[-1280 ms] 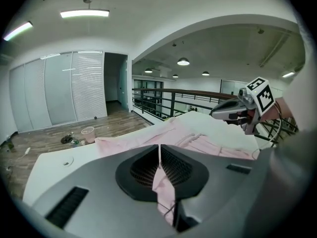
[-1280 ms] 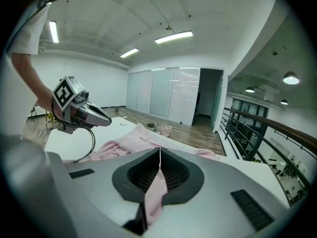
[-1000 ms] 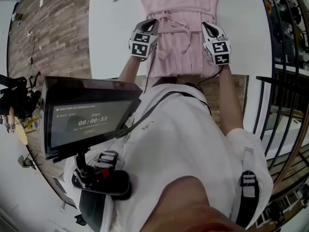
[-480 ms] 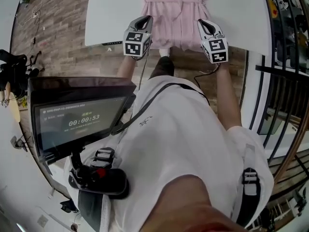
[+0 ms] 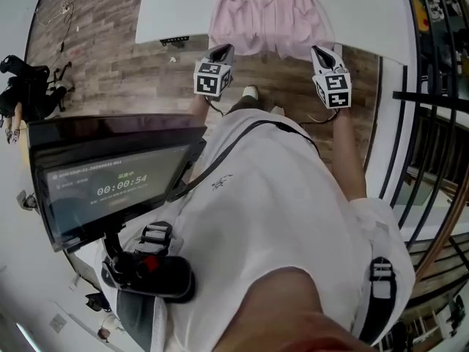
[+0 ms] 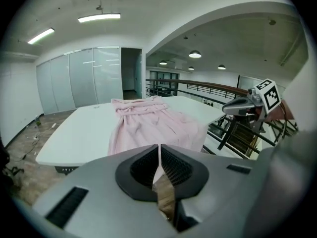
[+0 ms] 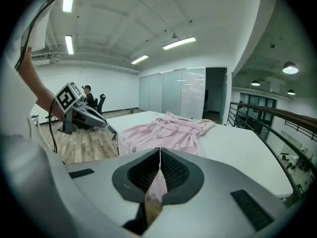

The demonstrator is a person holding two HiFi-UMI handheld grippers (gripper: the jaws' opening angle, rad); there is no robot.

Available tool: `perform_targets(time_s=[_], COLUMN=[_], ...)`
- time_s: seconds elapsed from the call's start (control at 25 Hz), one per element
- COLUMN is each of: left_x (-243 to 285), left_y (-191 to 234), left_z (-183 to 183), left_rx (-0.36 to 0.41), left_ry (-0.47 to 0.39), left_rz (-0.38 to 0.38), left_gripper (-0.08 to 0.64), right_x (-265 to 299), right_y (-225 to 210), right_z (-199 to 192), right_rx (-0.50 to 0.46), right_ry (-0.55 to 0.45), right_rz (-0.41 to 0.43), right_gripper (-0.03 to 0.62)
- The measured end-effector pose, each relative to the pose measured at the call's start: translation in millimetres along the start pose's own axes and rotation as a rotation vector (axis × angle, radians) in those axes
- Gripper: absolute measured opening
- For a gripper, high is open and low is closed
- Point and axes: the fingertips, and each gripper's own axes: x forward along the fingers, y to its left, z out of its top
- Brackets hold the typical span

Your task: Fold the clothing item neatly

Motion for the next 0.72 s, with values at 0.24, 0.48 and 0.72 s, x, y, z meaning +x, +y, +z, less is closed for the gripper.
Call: perform_targets(time_s=[0.24, 0.48, 0.72], left_x=[-10, -5, 14], left_y=[14, 35, 43], left_z=[-41, -54, -66], left_rx=[-0.055, -0.011, 0.001], left_ry=[0.068, 0.111, 0.167], left_rz=[0.044, 0.069, 0.048], left_gripper=[0.017, 0.02, 0.091], right_x=[-16, -30, -37], right_y=[1, -22, -47], right_z=[-40, -80, -102], right_rx=[0.045, 0.086, 0.125], right_ry=[0.072, 0.137, 0.184], right_rz=[-0.02, -0.091, -0.157], right_gripper=[0.011, 0.011, 0.011])
